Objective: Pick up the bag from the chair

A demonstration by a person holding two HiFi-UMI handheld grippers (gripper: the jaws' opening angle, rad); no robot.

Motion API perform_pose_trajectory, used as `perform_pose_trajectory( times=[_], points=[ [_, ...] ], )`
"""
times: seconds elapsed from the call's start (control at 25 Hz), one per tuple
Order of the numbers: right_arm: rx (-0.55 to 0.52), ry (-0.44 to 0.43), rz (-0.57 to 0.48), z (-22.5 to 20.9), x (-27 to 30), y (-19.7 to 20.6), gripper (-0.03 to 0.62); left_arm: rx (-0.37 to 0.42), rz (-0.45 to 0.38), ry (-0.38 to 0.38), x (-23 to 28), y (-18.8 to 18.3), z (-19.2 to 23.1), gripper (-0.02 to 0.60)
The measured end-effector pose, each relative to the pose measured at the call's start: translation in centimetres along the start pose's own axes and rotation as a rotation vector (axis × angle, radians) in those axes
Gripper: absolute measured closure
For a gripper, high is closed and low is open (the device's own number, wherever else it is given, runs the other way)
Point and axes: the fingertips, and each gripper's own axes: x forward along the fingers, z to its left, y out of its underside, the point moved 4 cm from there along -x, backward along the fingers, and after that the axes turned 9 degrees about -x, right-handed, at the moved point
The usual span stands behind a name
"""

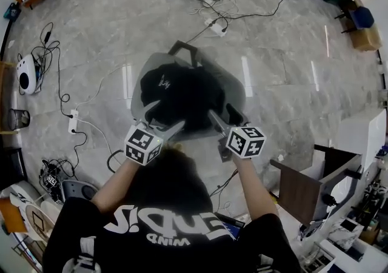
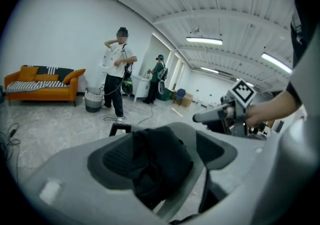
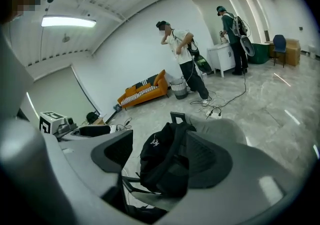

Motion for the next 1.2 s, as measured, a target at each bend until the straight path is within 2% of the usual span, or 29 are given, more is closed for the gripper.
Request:
perform_pose_trajectory(
  times=[0.28, 0.52, 0.68, 0.92, 1.2],
  points=[
    [-0.048, 0.009, 0.059, -4.2, 5.3, 0.3, 0.272, 0.0, 0.113, 0.013, 6.1, 5.8, 1.2, 0.172],
    [-0.077, 0.008, 0.12, -7.2, 9.6, 0.8, 0.269, 0.004, 0.202, 0.028, 10.2, 11.0, 1.9, 0.117],
    [-0.05, -0.012, 0.17, -8.3, 12.0, 2.2, 0.269, 0.007, 0.215, 0.029, 12.3, 13.7, 2.5, 0.085],
    [0.008, -0.034, 0.188, -9.3, 14.6, 4.2, 0.266, 0.039, 0.234, 0.025, 14.9, 16.1, 3.5, 0.06],
    [0.043, -0.073, 0.194, -9.3, 16.9, 5.2, 0.275, 0.085, 0.255, 0.05, 16.1, 17.7, 3.4, 0.064]
  ],
)
